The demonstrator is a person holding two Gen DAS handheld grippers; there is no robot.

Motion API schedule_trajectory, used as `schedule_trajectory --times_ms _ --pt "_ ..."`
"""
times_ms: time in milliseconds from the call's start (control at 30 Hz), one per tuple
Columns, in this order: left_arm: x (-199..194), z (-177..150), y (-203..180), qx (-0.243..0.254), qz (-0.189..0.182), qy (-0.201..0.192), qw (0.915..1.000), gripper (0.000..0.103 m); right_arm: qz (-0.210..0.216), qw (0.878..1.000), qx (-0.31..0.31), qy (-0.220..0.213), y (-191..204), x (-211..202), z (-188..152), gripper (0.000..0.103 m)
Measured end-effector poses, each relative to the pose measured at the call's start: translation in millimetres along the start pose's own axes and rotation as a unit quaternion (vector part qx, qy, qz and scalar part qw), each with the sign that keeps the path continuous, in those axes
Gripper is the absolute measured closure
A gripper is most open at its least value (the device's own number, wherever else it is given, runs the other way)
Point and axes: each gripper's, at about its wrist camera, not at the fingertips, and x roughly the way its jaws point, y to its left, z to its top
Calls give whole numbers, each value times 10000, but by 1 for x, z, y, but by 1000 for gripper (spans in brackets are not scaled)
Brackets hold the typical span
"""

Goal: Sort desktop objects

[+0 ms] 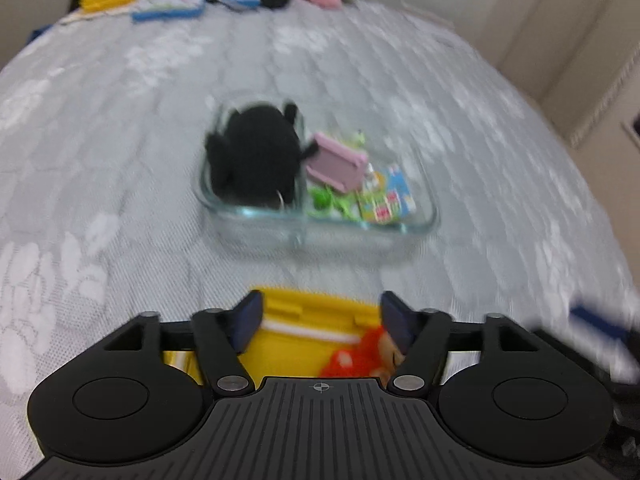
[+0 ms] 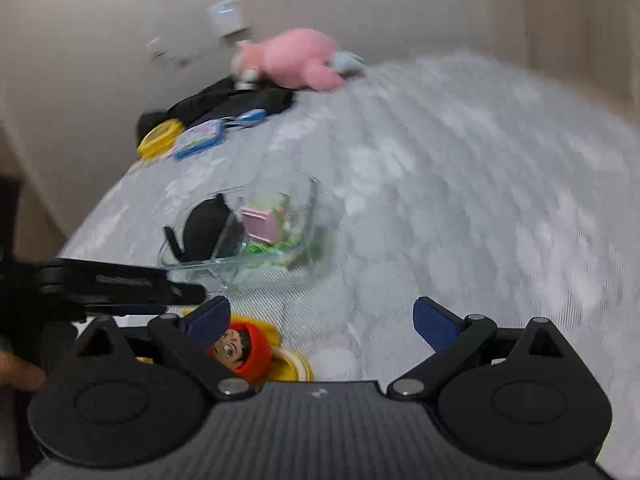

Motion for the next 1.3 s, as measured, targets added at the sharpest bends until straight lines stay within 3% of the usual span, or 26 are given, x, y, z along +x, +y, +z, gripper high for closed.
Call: schedule_trajectory --times_ms 67,100,167,300,400,433,467,533,667,800,867,900,967,1100,1200,1300 --pt "0 -1 -6 284 -51 40 9996 29 -102 9986 -515 112 16 10 21 24" --pt "-1 -1 -8 371 -104 47 9992 29 -152 9969 -755 176 23 15 33 27" --pt "-6 -2 -7 448 -410 94 9981 28 -39 9941 -1015 388 34 29 60 28" --pt "-14 2 -2 580 -1413 332 9877 9 156 9871 -1329 882 48 67 110 28" --pt "-21 2 -1 655 -1756 273 9819 9 130 9770 -1742 1223 63 101 133 30" --pt "-22 3 2 620 -1768 246 9820 9 58 9719 -1915 1364 69 112 137 35" --pt "-22 4 8 502 -1734 225 9833 9 -35 9660 -2095 1514 75 124 139 52" --pt "-14 8 30 -50 -1621 326 9862 9 -234 9527 -2467 1758 87 145 142 76" --pt "0 14 67 -935 -1427 537 9839 9 -234 9281 -3163 1949 104 171 130 68" --pt "2 16 65 -887 -1541 521 9827 9 -204 9069 -3657 2084 118 198 113 63" --pt "4 15 63 -842 -1556 578 9825 9 -216 9000 -3808 2112 123 210 106 55" --pt "5 15 62 -835 -1539 613 9826 9 -207 8981 -3833 2145 123 215 102 56" --pt "8 15 63 -872 -1471 669 9830 9 -202 9037 -3620 2276 120 224 100 71" --pt "11 14 69 -960 -1449 705 9822 9 -105 9350 -2697 2301 101 215 110 77" --pt "13 15 68 -955 -1420 721 9826 8 195 9616 -1552 2254 78 192 129 80" --pt "17 14 69 -969 -1374 756 9829 8 592 9723 -524 2200 57 170 144 80"
